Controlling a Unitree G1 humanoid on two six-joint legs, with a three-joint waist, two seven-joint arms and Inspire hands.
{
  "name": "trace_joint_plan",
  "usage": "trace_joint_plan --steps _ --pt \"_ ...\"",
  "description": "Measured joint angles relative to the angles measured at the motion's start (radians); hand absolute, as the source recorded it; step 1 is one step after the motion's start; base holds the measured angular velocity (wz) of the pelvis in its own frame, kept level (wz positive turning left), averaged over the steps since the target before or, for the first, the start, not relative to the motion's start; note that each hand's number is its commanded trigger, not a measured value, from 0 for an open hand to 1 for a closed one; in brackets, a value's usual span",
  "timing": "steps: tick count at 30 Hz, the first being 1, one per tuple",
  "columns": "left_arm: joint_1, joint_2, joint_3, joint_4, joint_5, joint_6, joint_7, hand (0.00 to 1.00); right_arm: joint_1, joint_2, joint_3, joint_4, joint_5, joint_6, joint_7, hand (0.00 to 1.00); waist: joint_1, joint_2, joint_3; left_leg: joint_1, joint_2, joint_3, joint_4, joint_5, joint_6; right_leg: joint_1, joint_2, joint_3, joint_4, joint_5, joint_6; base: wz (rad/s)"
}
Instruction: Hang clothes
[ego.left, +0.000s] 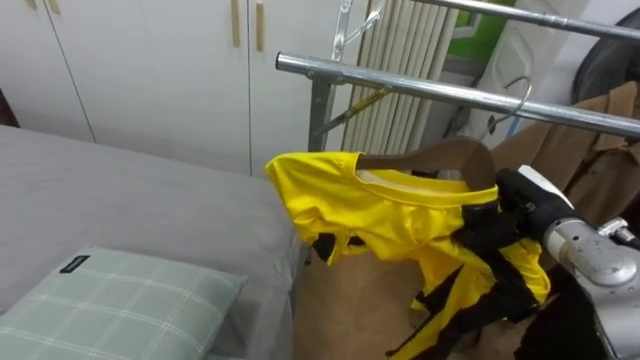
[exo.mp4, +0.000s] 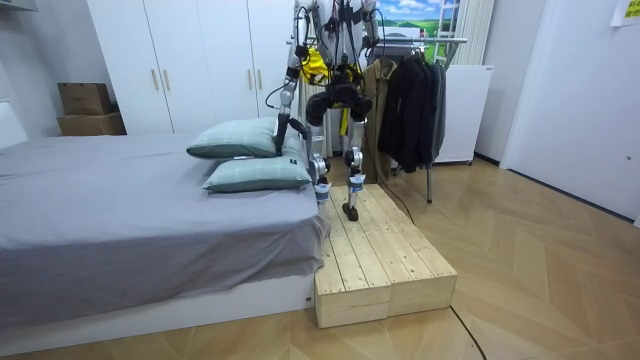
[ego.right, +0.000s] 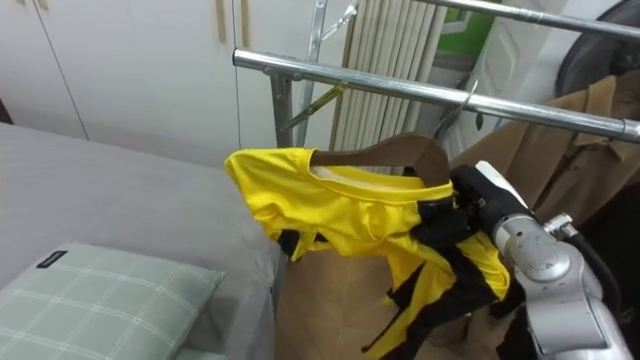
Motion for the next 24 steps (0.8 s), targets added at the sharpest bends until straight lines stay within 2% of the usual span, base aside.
trace_joint_plan --steps 6,9,13,16,22,24 --pt "0.045 0.000 -0.001 -0.072 0.031 -0.003 0.000 0.00 -0.001 -0.033 0.000 0.095 0.035 -0.030 -0.027 1.00 -0.002 -0.003 0.0021 0.001 -0.002 -0.020 -0.001 0.000 0.000 0.008 0.000 -0.003 -0.011 -0.001 0.001 0.04" --pt "0.079 -0.001 -0.001 -0.124 0.064 -0.006 0.000 0.00 -0.001 -0.052 0.000 0.142 0.060 -0.030 -0.040 1.00 -0.004 -0.007 0.0042 0.000 -0.006 -0.049 -0.001 0.000 0.000 0.010 -0.003 -0.006 -0.011 -0.002 0.002 0.07" --pt "0.108 -0.005 0.001 -0.180 0.113 -0.005 -0.001 0.00 -0.003 -0.074 0.000 0.171 0.072 -0.031 -0.043 1.00 -0.006 -0.008 0.0047 -0.003 -0.006 -0.052 0.000 0.000 0.000 0.010 -0.005 -0.011 -0.010 -0.002 0.002 0.03" --pt "0.113 -0.006 0.000 -0.204 0.136 -0.003 -0.001 0.00 -0.012 -0.089 -0.001 0.187 0.096 -0.036 -0.043 1.00 -0.013 -0.007 0.0051 -0.009 -0.006 -0.059 0.004 0.000 0.000 0.009 -0.009 -0.024 -0.010 -0.002 0.002 0.10" --pt "0.112 -0.002 -0.001 -0.222 0.152 -0.003 -0.001 0.00 -0.046 -0.107 0.001 0.281 0.230 -0.094 -0.043 1.00 -0.030 -0.005 0.0067 -0.019 -0.007 -0.080 0.012 0.000 0.000 0.011 -0.016 -0.045 -0.010 -0.002 0.002 0.10" --pt "0.112 -0.001 -0.001 -0.224 0.152 -0.003 -0.001 0.00 -0.053 -0.111 0.001 0.308 0.247 -0.098 -0.043 1.00 -0.031 -0.005 0.0069 -0.019 -0.007 -0.080 0.013 0.000 0.000 0.011 -0.016 -0.045 -0.010 -0.002 0.002 0.00"
